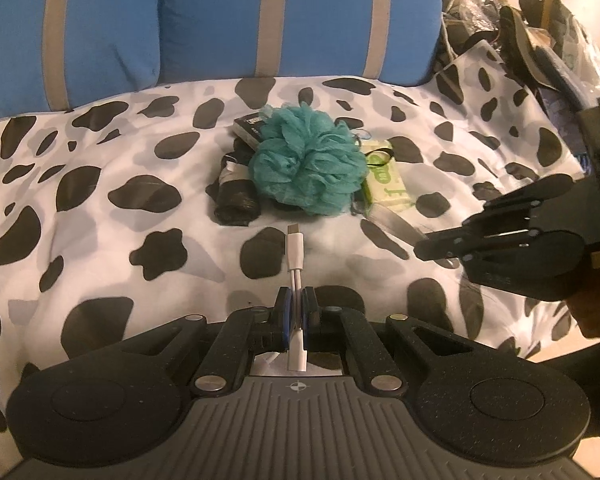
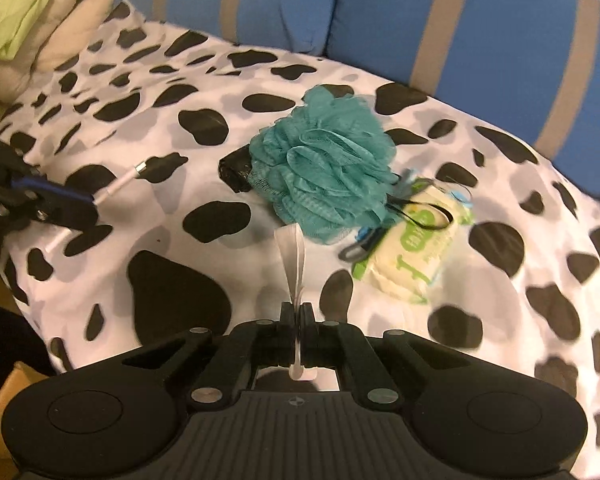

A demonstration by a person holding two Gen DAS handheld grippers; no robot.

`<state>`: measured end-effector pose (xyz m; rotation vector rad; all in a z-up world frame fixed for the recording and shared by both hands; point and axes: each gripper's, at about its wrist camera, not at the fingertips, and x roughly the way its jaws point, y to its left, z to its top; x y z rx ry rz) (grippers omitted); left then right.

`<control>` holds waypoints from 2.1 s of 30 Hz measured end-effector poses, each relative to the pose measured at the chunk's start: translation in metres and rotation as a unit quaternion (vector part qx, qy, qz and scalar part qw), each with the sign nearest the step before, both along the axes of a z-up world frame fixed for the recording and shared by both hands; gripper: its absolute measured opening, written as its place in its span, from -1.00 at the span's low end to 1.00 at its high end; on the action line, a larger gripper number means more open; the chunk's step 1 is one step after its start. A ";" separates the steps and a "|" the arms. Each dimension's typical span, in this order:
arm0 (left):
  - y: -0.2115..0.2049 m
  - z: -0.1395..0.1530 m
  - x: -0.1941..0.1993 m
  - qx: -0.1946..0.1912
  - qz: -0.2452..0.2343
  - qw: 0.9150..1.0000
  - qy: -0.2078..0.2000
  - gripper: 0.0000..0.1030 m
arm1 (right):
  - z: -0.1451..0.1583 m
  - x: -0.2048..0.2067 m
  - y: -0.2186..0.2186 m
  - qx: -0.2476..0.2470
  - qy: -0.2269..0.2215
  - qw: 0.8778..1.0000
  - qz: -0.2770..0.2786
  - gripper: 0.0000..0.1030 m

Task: Organize soft objects
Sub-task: 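Grasp the white strap with the right tool, then carry the cable and strap into the box and open both tools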

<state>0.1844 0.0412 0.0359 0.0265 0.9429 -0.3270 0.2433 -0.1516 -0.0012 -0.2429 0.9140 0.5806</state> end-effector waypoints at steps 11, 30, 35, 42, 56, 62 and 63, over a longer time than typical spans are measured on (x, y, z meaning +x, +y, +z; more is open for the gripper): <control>-0.006 -0.001 -0.034 -0.020 0.006 1.000 0.008 -0.89 | 0.020 -0.057 -0.023 0.041 0.006 0.998 -0.036 -0.92; -0.010 -0.014 -0.100 -0.044 0.019 0.997 0.057 -0.93 | 0.016 -0.141 -0.043 0.056 0.064 0.993 -0.081 -0.92; -0.011 -0.016 -0.115 -0.049 0.023 0.996 0.069 -0.93 | 0.014 -0.160 -0.042 0.056 0.078 0.992 -0.078 -0.92; -0.013 -0.021 -0.135 -0.058 0.035 0.993 0.096 -0.93 | 0.010 -0.179 -0.041 0.054 0.102 0.989 -0.088 -0.92; -0.019 -0.047 -0.146 -0.010 0.042 0.984 0.170 -0.04 | -0.017 -0.191 -0.035 0.046 0.209 0.973 -0.086 -0.73; -0.020 -0.051 -0.147 0.007 0.040 0.983 0.179 0.10 | -0.014 -0.192 -0.033 0.036 0.195 0.977 -0.084 0.75; -0.020 -0.050 -0.147 0.008 0.043 0.983 0.179 0.10 | -0.014 -0.190 -0.033 0.032 0.193 0.977 -0.089 0.84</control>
